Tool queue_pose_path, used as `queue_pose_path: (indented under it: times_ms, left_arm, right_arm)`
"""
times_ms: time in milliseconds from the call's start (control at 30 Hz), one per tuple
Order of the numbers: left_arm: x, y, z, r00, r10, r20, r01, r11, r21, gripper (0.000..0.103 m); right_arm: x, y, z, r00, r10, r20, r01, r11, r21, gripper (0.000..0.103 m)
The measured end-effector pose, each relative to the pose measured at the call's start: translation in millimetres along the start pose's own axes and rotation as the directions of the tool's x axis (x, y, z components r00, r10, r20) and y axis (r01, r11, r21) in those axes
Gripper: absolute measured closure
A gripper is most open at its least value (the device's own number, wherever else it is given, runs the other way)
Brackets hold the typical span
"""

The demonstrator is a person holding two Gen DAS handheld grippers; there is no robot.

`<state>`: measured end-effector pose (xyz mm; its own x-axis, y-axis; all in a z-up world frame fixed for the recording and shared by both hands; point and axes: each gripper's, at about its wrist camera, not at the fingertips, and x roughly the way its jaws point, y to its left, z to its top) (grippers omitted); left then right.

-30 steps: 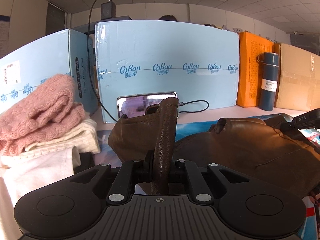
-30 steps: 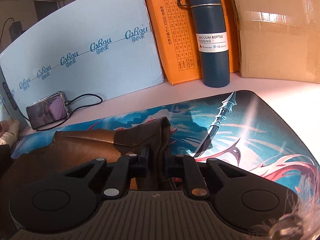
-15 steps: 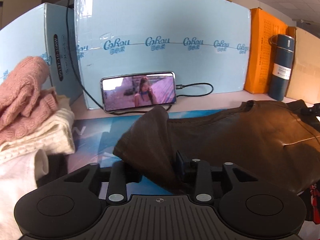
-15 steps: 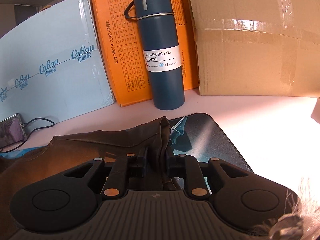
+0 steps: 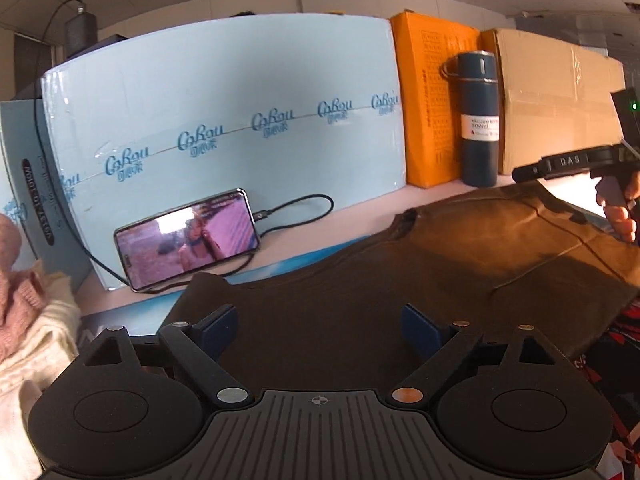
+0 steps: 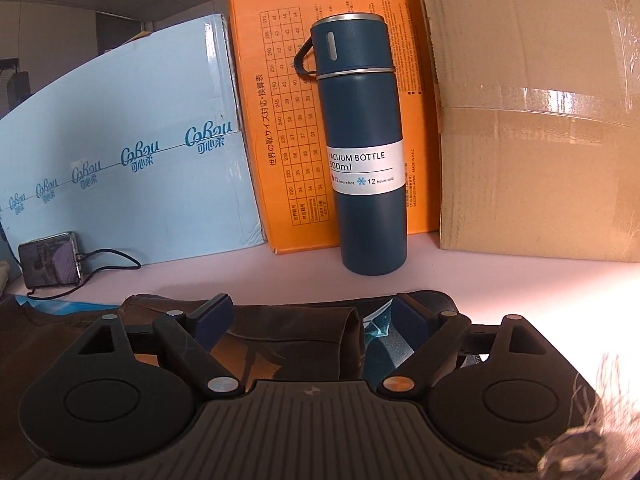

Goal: Fold clothes

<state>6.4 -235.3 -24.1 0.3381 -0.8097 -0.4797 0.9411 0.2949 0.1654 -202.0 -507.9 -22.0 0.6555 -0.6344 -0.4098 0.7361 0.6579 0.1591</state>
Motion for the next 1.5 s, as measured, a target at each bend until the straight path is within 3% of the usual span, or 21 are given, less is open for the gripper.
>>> queue_pose_path:
  times_ms: [267,433,567,767,900,1000,1067,1100,1133,1233,1367,1500]
  left_arm:
    - [19.6,3.6,-7.1,0.995,-0.015,-0.098,0.013,1.0,-0.02,0.011]
    - [19.2,5.9,-8.1,0.995,-0.021,-0.102,0.018,0.999,-0.03,0.01]
    - [19.1,5.6,-7.7,0.994,-0.021,-0.104,0.018,0.999,-0.03,0.01]
    - [20.1,6.0,-7.4,0.994,-0.025,-0.109,0.021,0.999,-0.034,0.01]
    - [20.8,8.8,-8.2,0.993,-0.036,-0.113,0.03,0.998,-0.052,0.009]
    - [20.8,10.1,-8.9,0.993,-0.042,-0.113,0.035,0.998,-0.06,0.009]
    - [21.0,10.7,-9.3,0.992,-0.046,-0.114,0.039,0.997,-0.066,0.009]
    - [21.0,10.9,-9.3,0.992,-0.047,-0.114,0.039,0.997,-0.067,0.009]
    - [20.9,11.1,-9.3,0.992,-0.047,-0.115,0.04,0.997,-0.068,0.009]
    - [21.2,10.2,-8.9,0.992,-0.045,-0.115,0.038,0.997,-0.066,0.009]
    - [21.5,9.8,-8.6,0.992,-0.045,-0.115,0.037,0.997,-0.065,0.009]
    - [21.3,10.2,-8.6,0.992,-0.045,-0.115,0.038,0.997,-0.066,0.009]
  right_arm:
    - [4.3,4.9,-0.3,0.996,0.094,-0.011,-0.094,0.995,-0.025,0.017]
    - [-3.0,18.7,-3.5,0.99,0.141,-0.011,-0.142,0.983,-0.115,0.017]
    - [6.0,19.4,-2.6,0.995,0.077,-0.055,-0.085,0.986,-0.145,0.017]
    - [25.9,13.2,-1.4,0.985,0.102,-0.138,-0.121,0.983,-0.137,0.017]
    - [11.4,23.1,-1.8,0.981,0.174,-0.088,-0.188,0.963,-0.194,0.017]
    - [-5.2,28.5,0.0,0.958,0.281,-0.055,-0.286,0.931,-0.227,0.026]
    - [-6.5,32.9,1.1,0.946,0.318,-0.068,-0.325,0.915,-0.239,0.042]
    - [-4.0,34.3,1.4,0.946,0.314,-0.079,-0.324,0.915,-0.243,0.055]
    - [0.9,33.1,1.6,0.956,0.28,-0.085,-0.293,0.925,-0.242,0.058]
    - [17.1,21.9,2.4,0.982,0.159,-0.103,-0.179,0.959,-0.218,0.057]
    - [25.7,8.5,4.0,0.974,0.195,-0.116,-0.213,0.964,-0.162,0.056]
    - [39.0,2.2,5.4,0.973,0.164,-0.164,-0.185,0.975,-0.123,0.055]
